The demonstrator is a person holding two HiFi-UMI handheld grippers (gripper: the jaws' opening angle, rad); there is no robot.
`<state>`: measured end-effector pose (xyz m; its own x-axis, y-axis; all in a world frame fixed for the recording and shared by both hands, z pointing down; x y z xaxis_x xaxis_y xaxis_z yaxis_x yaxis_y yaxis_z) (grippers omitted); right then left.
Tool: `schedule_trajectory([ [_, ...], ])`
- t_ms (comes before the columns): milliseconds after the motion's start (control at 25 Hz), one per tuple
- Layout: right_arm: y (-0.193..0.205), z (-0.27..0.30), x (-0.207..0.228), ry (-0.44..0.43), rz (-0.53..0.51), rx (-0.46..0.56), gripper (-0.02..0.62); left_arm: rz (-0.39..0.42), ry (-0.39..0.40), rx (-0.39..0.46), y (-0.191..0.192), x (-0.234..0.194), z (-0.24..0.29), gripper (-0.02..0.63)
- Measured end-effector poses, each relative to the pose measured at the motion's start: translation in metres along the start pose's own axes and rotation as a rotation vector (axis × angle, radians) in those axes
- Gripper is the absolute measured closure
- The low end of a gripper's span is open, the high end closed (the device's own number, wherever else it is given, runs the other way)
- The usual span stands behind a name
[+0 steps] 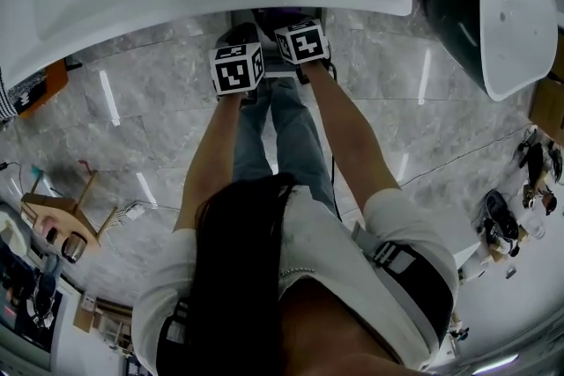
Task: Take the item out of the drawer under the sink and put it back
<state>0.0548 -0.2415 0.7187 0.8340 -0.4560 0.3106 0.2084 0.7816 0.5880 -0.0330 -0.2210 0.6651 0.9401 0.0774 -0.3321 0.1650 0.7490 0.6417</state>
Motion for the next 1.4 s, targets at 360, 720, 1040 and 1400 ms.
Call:
schedule_trajectory([
  [360, 0.003, -0.003, -0.008, -0.071, 0.047, -0.004, 0.353, -0.027, -0.024, -0.015, 0.007, -0.012, -0.006, 0.601],
  [720, -0.013, -0.03, -0.019, -0.114, 0.098, 0.087, 0.311, -0.038, 0.02, 0.005, -0.002, -0.002, -0.015, 0.601],
  [1040, -0.056, -0.084, -0.048, -0.12, 0.067, 0.218, 0.312, -0.034, 0.082, 0.068, -0.028, 0.011, -0.048, 0.601],
  [1400, -0.078, -0.137, -0.061, -0.061, 0.088, 0.309, 0.313, -0.004, 0.099, 0.122, -0.056, 0.025, -0.093, 0.601],
])
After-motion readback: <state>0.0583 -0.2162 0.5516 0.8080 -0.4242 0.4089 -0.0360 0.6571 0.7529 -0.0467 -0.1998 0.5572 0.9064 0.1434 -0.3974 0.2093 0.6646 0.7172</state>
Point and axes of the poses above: the fingertips, and each gripper's own axes: z forward along the fingers, x to its right, y out of its underside, the point moved 3 cm from there along -z, backward along the fingers, and after that the axes turned 12 degrees about x, right-handed, at the moved point
